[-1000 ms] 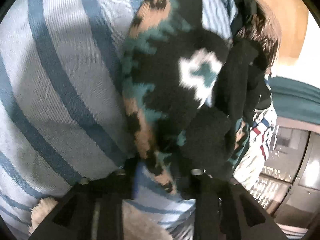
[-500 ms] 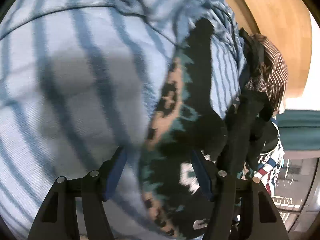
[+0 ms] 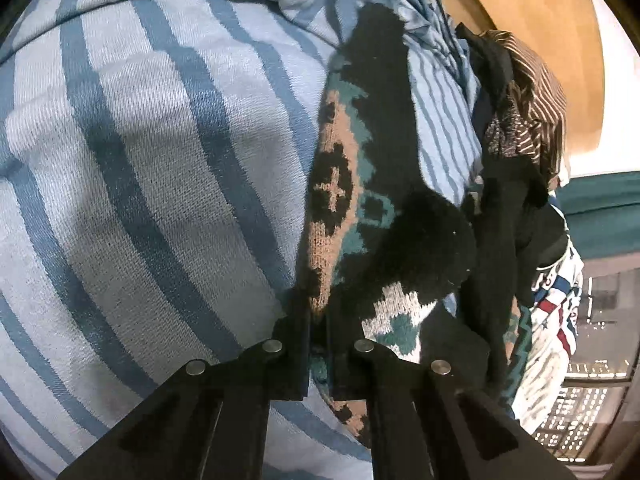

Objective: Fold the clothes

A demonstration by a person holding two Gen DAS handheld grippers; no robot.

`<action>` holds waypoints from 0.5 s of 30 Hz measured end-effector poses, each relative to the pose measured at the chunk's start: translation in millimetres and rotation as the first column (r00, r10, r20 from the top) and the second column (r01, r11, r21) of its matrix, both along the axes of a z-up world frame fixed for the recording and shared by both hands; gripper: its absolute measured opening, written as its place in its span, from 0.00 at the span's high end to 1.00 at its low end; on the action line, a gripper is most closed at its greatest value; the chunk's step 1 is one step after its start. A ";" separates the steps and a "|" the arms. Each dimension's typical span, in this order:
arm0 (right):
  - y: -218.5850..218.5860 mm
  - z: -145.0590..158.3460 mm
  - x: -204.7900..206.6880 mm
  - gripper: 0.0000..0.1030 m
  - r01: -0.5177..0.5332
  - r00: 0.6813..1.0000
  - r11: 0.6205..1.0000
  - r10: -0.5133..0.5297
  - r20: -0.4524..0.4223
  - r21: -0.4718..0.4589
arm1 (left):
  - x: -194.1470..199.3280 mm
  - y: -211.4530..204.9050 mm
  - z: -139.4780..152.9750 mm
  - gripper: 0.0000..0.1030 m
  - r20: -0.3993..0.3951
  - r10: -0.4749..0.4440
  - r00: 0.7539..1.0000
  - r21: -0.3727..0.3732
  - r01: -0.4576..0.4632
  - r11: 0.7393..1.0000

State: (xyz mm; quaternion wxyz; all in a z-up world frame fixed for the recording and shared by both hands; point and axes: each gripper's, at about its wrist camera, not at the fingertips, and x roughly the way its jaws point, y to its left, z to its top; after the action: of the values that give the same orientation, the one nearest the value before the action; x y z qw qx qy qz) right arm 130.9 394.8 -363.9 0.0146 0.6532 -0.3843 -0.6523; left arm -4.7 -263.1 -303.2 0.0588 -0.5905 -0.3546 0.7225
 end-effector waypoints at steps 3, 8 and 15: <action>-14.5 25.1 -14.5 0.94 -0.043 0.995 0.998 0.040 -0.093 -0.037 | 1.1 -11.2 6.8 0.94 -0.003 0.042 0.999 0.057 -0.042 0.997; -46.5 96.3 -60.5 0.58 -0.168 0.936 0.986 0.165 -0.312 0.017 | 2.9 -24.8 27.8 0.86 -0.047 0.121 0.991 0.091 -0.117 0.989; -93.9 106.0 -104.1 0.51 -0.292 0.880 0.956 0.278 -0.385 0.024 | -66.1 -15.8 47.7 0.32 -0.139 0.142 0.980 -0.049 -0.150 0.987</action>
State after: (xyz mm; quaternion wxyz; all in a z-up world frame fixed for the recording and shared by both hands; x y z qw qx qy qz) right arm 26.8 300.9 -257.9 0.1966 0.5614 -0.2850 -0.7516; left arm -70.8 -278.9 -255.6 0.0121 -0.5140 -0.3709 0.7734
